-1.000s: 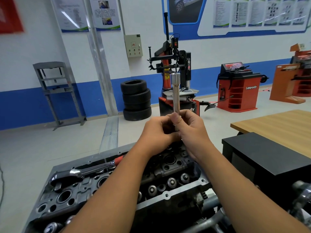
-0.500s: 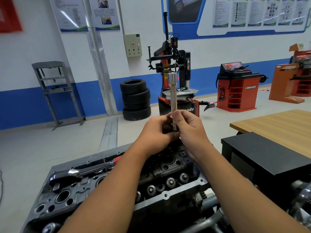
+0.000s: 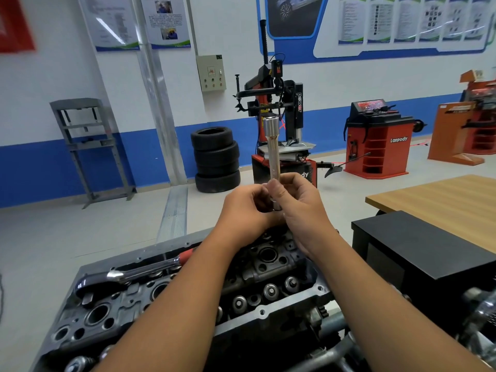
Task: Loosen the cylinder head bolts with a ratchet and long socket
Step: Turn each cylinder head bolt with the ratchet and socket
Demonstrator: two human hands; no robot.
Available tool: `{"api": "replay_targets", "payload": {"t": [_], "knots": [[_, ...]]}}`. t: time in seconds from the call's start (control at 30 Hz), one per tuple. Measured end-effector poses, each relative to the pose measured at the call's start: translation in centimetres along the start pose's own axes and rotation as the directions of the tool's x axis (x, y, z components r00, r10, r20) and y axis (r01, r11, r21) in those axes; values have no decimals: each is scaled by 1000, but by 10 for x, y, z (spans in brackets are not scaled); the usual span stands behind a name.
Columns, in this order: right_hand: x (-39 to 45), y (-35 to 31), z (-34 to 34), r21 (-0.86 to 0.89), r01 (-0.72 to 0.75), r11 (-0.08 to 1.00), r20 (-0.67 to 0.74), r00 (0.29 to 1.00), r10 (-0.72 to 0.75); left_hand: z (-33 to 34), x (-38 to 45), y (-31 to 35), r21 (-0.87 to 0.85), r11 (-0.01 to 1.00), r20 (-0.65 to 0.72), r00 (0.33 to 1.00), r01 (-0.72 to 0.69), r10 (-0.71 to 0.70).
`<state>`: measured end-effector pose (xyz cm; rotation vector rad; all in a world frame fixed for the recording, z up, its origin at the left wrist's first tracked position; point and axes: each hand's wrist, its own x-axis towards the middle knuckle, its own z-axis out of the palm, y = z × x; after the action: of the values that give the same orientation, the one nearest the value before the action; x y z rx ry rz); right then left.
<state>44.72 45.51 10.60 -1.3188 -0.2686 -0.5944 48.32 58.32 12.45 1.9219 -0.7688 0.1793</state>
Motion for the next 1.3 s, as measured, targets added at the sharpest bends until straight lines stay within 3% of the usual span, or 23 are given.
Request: {"api": "replay_targets", "payload": {"t": [0.13,0.37,0.57,0.77,0.93,1.17,1.3], "knots": [[0,2,-1,-21,25,999,-18,1000,-26,-1,-2,1,-107,994,117,992,-30,42],[1,4,0,-37,15,999,15,1000,-15,4,-1,0,8,1000,-75,997,-8,9],[1,4,-1,-41,23,999,24,999,-22,-2,-2,-2,-114,993,106,993,-38,51],[1,2,0,-22,5,1000,5,1000,-5,1,-1,-1,-39,999,-36,999,0,-1],[0,2,-1,-60,27,998,11,1000,-26,-3,-3,0,-120,991,97,993,-59,70],[1,4,0,-44,23,999,1,1000,-23,3,-2,2,-35,999,-32,999,-23,22],[2,6,-2,-52,50,997,17,999,-49,-1,-3,0,-130,991,59,997,-45,53]]}}
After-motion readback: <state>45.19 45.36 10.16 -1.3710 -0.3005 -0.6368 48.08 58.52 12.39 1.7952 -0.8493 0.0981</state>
